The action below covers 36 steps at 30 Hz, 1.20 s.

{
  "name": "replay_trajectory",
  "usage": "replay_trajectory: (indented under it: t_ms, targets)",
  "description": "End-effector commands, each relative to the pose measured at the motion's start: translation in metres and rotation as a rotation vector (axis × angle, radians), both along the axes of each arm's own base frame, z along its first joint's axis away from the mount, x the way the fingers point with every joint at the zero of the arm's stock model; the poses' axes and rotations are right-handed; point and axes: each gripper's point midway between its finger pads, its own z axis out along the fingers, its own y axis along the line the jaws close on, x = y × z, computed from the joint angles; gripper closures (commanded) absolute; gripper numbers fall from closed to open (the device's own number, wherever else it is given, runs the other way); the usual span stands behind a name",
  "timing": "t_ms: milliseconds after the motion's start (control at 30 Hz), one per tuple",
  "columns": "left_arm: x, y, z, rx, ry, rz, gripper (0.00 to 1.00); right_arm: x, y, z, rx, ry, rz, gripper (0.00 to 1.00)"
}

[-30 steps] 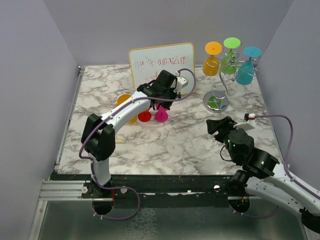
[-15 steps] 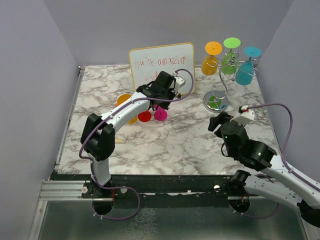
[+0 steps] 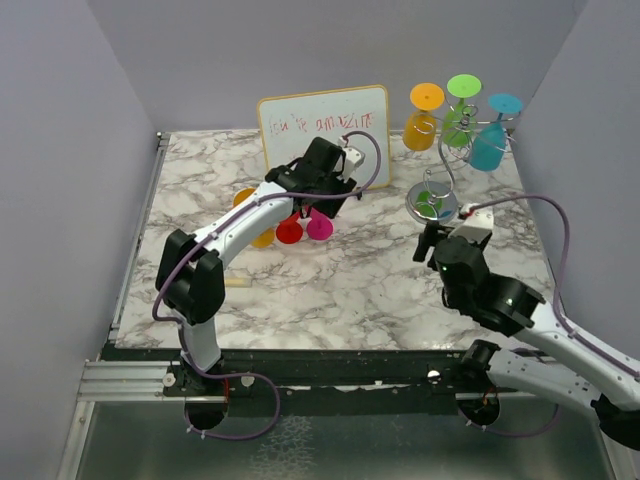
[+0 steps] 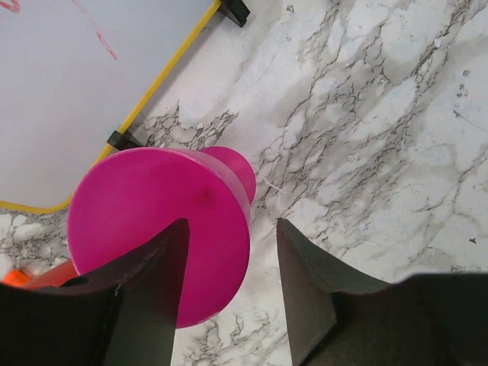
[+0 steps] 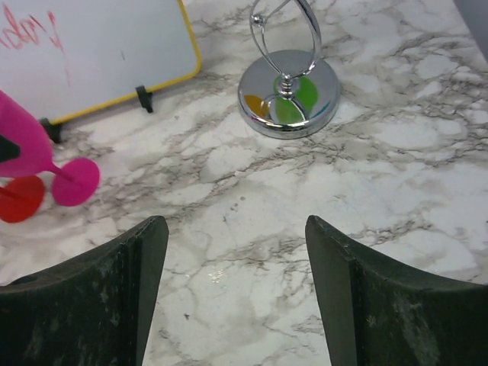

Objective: Take the wine glass off the wine glass rack
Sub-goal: Place the wine glass at the center of the board, then adjust the wine rack at the center of the board.

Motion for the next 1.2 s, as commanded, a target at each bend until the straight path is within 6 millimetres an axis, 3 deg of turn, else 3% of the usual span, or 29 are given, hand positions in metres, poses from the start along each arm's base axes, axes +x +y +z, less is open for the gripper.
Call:
replay_trajectory:
  t_ms: [0, 67, 133, 200, 367, 600, 700, 967, 1167]
  targets:
    - [0.001, 0.001, 0.052, -0.073, -0.076, 0.008, 0.40, 0.012, -0.001, -0.007, -0.204, 0.066, 0.002, 0.21]
    - [-0.001, 0.001, 0.062, -0.090, -0.088, 0.014, 0.29, 0.021, -0.001, -0.017, -0.191, 0.105, 0.009, 0.21]
    - [-0.004, 0.001, 0.071, -0.112, -0.096, 0.008, 0.10, 0.030, -0.004, -0.028, -0.126, 0.152, 0.021, 0.20]
    - [-0.009, 0.000, 0.078, -0.133, -0.100, -0.004, 0.01, 0.037, -0.011, -0.040, -0.044, 0.197, 0.026, 0.20]
    - [-0.015, 0.008, 0.094, -0.151, -0.129, 0.009, 0.01, 0.040, -0.019, -0.071, 0.176, 0.304, 0.047, 0.19]
    - [-0.028, 0.013, 0.127, -0.219, -0.187, -0.016, 0.01, 0.046, -0.038, -0.089, 0.489, 0.317, -0.027, 0.18]
    - [-0.033, 0.020, 0.138, -0.253, -0.213, -0.011, 0.01, 0.054, -0.054, -0.106, 0.574, 0.328, -0.108, 0.18]
    - [-0.033, 0.047, 0.159, -0.320, -0.243, 0.038, 0.01, 0.064, -0.110, -0.132, 0.615, 0.235, -0.368, 0.18]
    - [-0.033, 0.056, 0.167, -0.360, -0.241, 0.071, 0.01, 0.070, -0.131, -0.143, 0.602, 0.231, -0.417, 0.18]
